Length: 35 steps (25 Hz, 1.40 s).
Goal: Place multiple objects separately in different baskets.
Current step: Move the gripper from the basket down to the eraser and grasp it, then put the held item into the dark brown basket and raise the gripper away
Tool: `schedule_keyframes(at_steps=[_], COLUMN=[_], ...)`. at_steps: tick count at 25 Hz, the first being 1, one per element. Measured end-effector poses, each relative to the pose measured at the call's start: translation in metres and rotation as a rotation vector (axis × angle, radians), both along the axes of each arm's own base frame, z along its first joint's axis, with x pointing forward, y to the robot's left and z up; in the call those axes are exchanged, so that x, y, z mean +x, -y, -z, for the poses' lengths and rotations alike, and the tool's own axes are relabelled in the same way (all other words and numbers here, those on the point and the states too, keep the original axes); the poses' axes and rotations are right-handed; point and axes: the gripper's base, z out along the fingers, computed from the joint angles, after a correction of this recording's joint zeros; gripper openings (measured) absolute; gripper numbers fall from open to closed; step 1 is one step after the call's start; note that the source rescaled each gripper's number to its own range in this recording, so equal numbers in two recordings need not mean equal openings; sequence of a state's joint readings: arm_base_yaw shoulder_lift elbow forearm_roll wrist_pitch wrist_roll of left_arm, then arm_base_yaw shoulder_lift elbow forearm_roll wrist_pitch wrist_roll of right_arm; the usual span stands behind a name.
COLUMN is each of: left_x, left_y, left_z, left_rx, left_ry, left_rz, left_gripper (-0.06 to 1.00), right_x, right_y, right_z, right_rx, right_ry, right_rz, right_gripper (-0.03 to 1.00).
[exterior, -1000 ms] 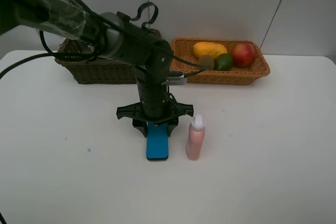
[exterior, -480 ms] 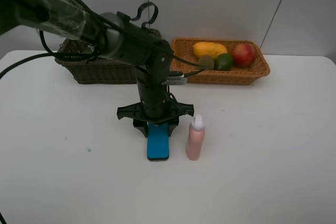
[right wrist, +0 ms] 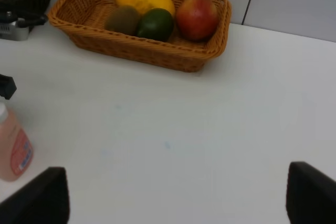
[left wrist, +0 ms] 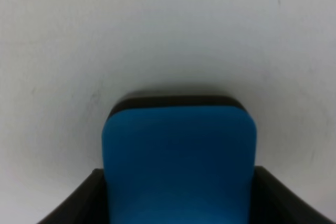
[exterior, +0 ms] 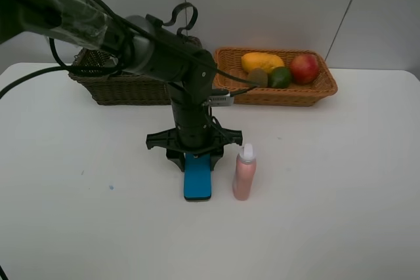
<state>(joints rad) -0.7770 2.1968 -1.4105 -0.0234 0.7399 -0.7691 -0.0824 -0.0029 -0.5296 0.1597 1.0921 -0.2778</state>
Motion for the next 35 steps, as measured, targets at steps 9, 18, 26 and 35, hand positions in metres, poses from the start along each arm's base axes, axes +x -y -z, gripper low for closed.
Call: schedule_keyframes(at_steps=[9,18,26,35], left_x=[0.000,0.000,0.003,0.022], left_y=[0.001,0.001,-0.001,-0.014], left_z=[-0.005,-0.036,-0.069,-0.101], left_rx=[-0.012,-0.064,-0.112,-0.176], left_ry=[0.005,0.060,0.165,0.334], left_rz=[-0.004,-0.003,0.026,0.029], left_gripper=[0.58,0.58,0.58,0.58], right_x=[0.000,0.000,0.000,0.000], right_y=[0.000,0.000,0.000,0.000], right_z=[0.000,0.000,0.000,0.000], right_rx=[0.000,0.000,0.000,0.000], right_ry=[0.000,0.000,0.000,0.000], right_rz=[0.000,0.000,0.000,0.000], right_gripper=[1.00,1.00,1.00,1.00])
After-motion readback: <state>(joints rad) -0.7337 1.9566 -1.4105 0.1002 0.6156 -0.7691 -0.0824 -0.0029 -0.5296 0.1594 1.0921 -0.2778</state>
